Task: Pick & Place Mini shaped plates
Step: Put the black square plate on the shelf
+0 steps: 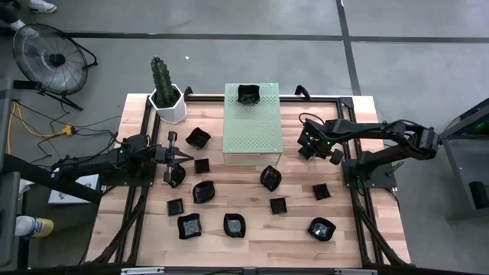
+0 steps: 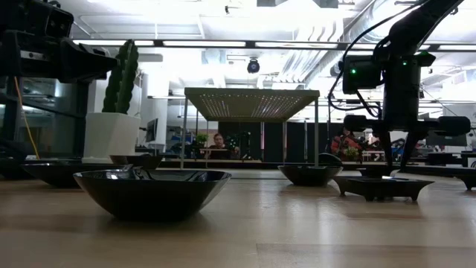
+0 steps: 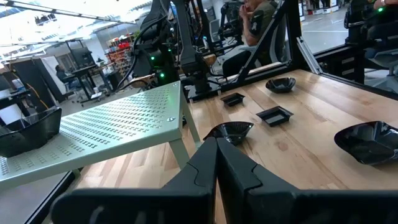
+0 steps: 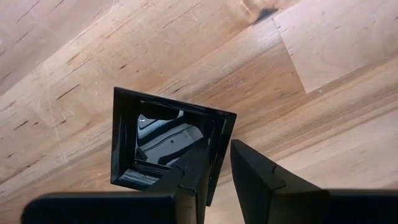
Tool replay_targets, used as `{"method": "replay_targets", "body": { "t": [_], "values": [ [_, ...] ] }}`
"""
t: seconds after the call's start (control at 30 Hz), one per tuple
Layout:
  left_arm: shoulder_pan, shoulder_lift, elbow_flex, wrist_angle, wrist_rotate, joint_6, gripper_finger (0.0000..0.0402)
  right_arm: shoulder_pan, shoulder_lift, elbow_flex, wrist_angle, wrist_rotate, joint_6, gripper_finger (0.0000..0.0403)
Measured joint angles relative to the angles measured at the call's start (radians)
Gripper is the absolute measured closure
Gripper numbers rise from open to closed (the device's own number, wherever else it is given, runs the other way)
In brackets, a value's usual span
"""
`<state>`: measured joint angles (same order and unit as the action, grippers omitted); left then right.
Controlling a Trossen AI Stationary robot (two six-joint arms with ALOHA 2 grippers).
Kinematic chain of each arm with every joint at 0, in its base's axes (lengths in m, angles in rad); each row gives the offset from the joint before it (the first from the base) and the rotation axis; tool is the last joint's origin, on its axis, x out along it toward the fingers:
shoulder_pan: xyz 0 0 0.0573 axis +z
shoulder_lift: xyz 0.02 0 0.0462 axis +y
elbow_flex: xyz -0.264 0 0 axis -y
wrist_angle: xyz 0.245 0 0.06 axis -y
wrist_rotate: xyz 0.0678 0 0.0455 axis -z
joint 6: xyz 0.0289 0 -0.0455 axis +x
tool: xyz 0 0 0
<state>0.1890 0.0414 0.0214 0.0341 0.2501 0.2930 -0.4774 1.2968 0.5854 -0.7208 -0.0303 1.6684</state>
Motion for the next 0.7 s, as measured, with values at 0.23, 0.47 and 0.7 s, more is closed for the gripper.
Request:
{"method": "replay_targets", "body": {
  "t": [0.23,0.47,0.7],
  "values": [
    [0.0,0.0,0.0,0.0,0.0,0.0,0.0399,0.0,0.0,0.0,0.0,0.0,0.0,0.0341],
    [0.0,0.0,0.0,0.0,0.0,0.0,0.0399,0.0,0.0,0.0,0.0,0.008,0.0,0.0336],
    [0.0,0.0,0.0,0.0,0.0,0.0,0.0399,0.0,0.0,0.0,0.0,0.013,-0.007,0.0336]
  ]
}}
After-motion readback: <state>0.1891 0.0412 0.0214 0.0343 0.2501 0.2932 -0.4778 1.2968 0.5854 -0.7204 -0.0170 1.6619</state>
